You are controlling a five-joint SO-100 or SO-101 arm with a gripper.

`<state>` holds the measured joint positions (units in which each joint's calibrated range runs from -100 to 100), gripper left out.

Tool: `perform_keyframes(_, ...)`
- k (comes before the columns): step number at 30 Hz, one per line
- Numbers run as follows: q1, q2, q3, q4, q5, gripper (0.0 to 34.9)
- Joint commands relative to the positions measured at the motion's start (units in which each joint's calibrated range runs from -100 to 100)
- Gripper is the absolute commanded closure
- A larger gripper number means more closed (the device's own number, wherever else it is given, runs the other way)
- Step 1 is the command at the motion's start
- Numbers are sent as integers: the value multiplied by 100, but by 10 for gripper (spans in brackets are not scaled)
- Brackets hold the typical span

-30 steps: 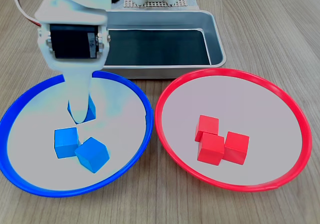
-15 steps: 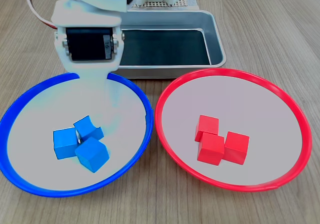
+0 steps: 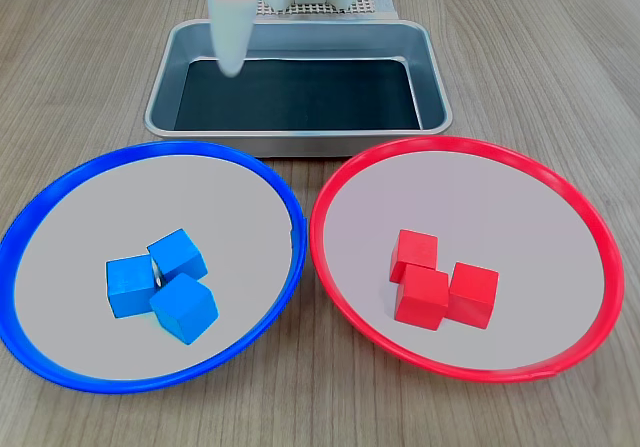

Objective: Relocate any blue block in the red dish to the blue dish, correcting any misplacements.

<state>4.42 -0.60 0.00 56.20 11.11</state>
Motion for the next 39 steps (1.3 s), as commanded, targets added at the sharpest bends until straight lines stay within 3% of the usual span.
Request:
perform_keyframes(1, -231, -2401, 2645, -1125, -274, 349)
perform_keyframes(4, -419, -3612, 4256, -1596, -371, 349)
perform_keyframes(13, -428, -6068, 7041, -2066, -518, 349)
perform_keyframes(21, -541, -8013, 8270, -1158, -762, 349)
perform_keyframes(27, -315, -9198, 9035, -589, -835, 349)
perform_keyframes(39, -353, -9838, 9490, -209, -933, 349)
